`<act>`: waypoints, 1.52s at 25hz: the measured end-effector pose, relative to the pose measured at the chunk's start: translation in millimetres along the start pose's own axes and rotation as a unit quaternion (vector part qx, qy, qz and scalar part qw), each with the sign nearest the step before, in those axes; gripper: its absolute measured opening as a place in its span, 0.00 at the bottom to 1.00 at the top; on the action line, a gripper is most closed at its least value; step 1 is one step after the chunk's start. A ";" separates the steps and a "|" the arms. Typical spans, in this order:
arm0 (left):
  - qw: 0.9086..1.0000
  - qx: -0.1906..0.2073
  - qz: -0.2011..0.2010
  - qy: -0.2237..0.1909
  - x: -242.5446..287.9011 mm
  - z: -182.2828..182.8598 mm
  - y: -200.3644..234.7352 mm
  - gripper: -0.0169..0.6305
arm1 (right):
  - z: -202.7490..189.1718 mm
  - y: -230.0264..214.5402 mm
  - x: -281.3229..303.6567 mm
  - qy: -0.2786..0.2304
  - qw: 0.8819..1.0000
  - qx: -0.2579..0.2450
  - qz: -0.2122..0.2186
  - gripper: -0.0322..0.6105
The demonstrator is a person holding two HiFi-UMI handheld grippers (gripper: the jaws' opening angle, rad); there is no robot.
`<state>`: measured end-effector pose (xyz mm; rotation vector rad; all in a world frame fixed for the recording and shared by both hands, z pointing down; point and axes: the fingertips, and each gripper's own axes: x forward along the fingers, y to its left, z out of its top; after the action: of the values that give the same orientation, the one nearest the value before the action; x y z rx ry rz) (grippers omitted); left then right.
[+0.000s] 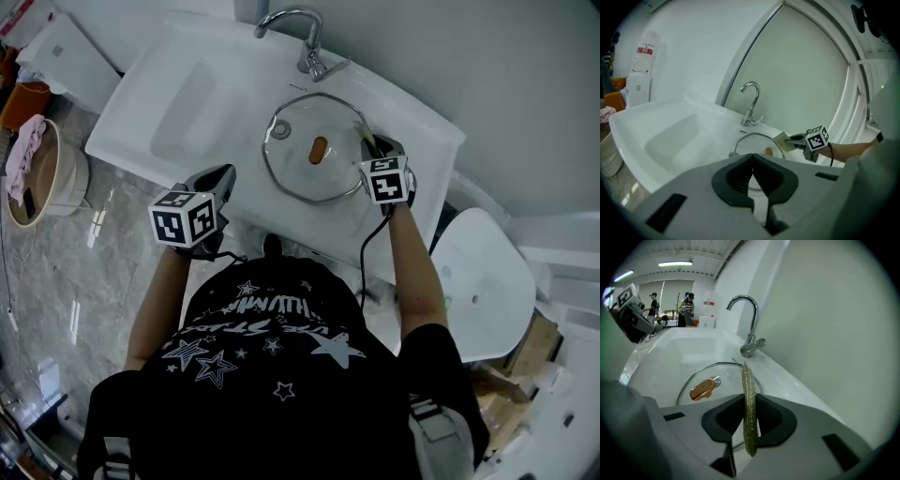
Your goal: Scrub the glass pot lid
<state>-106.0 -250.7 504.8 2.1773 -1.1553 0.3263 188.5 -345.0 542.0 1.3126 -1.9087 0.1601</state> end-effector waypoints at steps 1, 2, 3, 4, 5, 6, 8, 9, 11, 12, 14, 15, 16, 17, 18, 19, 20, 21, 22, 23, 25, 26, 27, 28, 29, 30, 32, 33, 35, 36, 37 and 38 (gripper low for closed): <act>1.000 0.000 0.001 0.001 1.3 0.7 -0.4 0.04 | 4.6 -4.1 5.1 -0.003 1.000 -0.017 -0.007 0.16; 1.000 0.000 0.002 0.001 2.5 1.5 -0.8 0.04 | 7.9 -7.0 10.7 -0.004 0.999 -0.030 -0.011 0.16; 1.000 0.001 0.005 0.001 3.9 2.6 -0.9 0.04 | 9.9 -9.1 16.4 -0.003 0.999 -0.041 -0.012 0.16; 1.000 0.001 0.007 0.001 5.6 3.9 -1.0 0.04 | 10.8 -10.7 21.8 -0.002 0.999 -0.048 -0.013 0.16; 1.000 0.000 0.009 0.000 7.5 5.2 -1.1 0.04 | 10.8 -12.0 26.3 -0.001 0.998 -0.054 -0.012 0.16; 1.000 0.000 0.010 0.000 9.4 6.3 -1.2 0.04 | 10.2 -12.5 29.8 0.000 0.998 -0.057 -0.010 0.16; 1.000 -0.001 0.013 -0.001 12.1 7.0 -1.3 0.04 | 7.5 -10.1 33.3 -0.001 0.999 -0.053 -0.002 0.16; 1.000 -0.002 0.014 -0.001 12.6 6.5 -1.5 0.04 | 5.8 -6.9 33.3 -0.003 0.999 -0.049 0.004 0.16; 1.000 -0.004 0.016 -0.001 12.5 4.0 -2.0 0.04 | 1.8 2.8 31.0 -0.006 0.999 -0.047 0.018 0.16; 1.000 -0.005 0.017 0.000 12.4 2.4 -2.3 0.04 | -0.3 8.7 29.4 -0.006 0.998 -0.053 0.026 0.16; 1.000 -0.007 0.018 0.001 13.3 -0.4 -3.3 0.04 | -5.0 19.8 25.7 -0.008 0.997 -0.067 0.042 0.16; 1.000 -0.007 0.018 0.001 14.1 -1.5 -4.0 0.04 | -7.8 24.5 23.7 -0.008 0.996 -0.072 0.049 0.16; 1.000 -0.006 0.017 0.001 15.0 -2.3 -4.8 0.04 | -10.8 28.7 21.6 -0.009 0.996 -0.075 0.054 0.16; 1.000 -0.006 0.016 0.001 15.8 -2.6 -5.5 0.04 | -13.7 32.4 19.7 -0.009 0.995 -0.076 0.060 0.16; 1.000 -0.006 0.016 0.001 16.4 -2.7 -6.1 0.04 | -16.5 35.8 17.9 -0.009 0.995 -0.076 0.064 0.16; 1.000 -0.007 0.014 0.000 16.7 -2.7 -7.0 0.04 | -19.3 39.1 16.3 -0.009 0.995 -0.075 0.069 0.16; 1.000 -0.007 0.012 0.000 16.5 -3.1 -8.0 0.04 | -22.0 42.5 14.6 -0.008 0.995 -0.073 0.073 0.16; 1.000 -0.007 0.011 0.000 15.7 -4.2 -9.1 0.04 | -24.7 46.3 12.7 -0.007 0.994 -0.071 0.077 0.16; 1.000 -0.006 0.009 0.002 14.3 -5.6 -10.0 0.04 | -27.3 50.4 10.5 -0.005 0.994 -0.070 0.080 0.16; 1.000 -0.006 0.007 0.004 12.9 -6.9 -10.6 0.04 | -29.8 54.4 8.3 -0.003 0.994 -0.069 0.084 0.16; 1.000 -0.005 0.001 0.008 9.9 -7.7 -10.9 0.04 | -33.2 62.2 4.4 -0.001 0.993 -0.068 0.092 0.16; 1.000 -0.004 -0.002 0.010 8.0 -7.8 -10.7 0.04 | -34.4 66.9 2.6 0.000 0.993 -0.070 0.097 0.16; 1.000 -0.004 -0.004 0.012 6.0 -8.3 -10.1 0.04 | -35.6 72.2 0.6 0.001 0.992 -0.073 0.104 0.16; 1.000 -0.004 -0.005 0.015 4.4 -9.3 -9.2 0.04 | -36.9 77.4 -1.3 0.002 0.991 -0.078 0.110 0.16; 1.000 -0.004 -0.006 0.017 3.6 -10.3 -8.3 0.04 | -38.5 81.9 -3.1 0.004 0.990 -0.083 0.115 0.16; 1.000 -0.004 -0.008 0.019 3.8 -11.2 -7.9 0.04 | -40.5 85.7 -4.7 0.006 0.989 -0.086 0.120 0.16; 1.000 0.001 -0.016 0.022 5.2 -12.3 -9.6 0.04 | -45.3 93.3 -6.6 0.010 0.988 -0.087 0.130 0.16; 1.000 0.006 -0.020 0.023 6.1 -12.6 -11.1 0.04 | -47.8 97.3 -7.2 0.011 0.987 -0.085 0.135 0.16; 0.999 0.011 -0.027 0.025 7.2 -14.0 -12.7 0.04 | -52.0 105.2 -9.0 0.015 0.986 -0.083 0.143 0.16; 0.999 0.011 -0.029 0.027 7.8 -15.0 -12.6 0.04 | -53.5 108.9 -10.0 0.016 0.986 -0.081 0.146 0.16; 0.999 0.010 -0.030 0.028 8.7 -15.6 -12.2 0.04 | -54.9 112.5 -10.8 0.018 0.985 -0.078 0.150 0.16; 0.999 0.009 -0.030 0.029 10.1 -15.6 -11.8 0.04 | -56.4 115.9 -11.4 0.020 0.985 -0.074 0.155 0.16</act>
<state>-89.4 -242.4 516.7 2.1984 -1.0562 0.3729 123.9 -255.4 609.2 0.9032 -2.0388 0.1962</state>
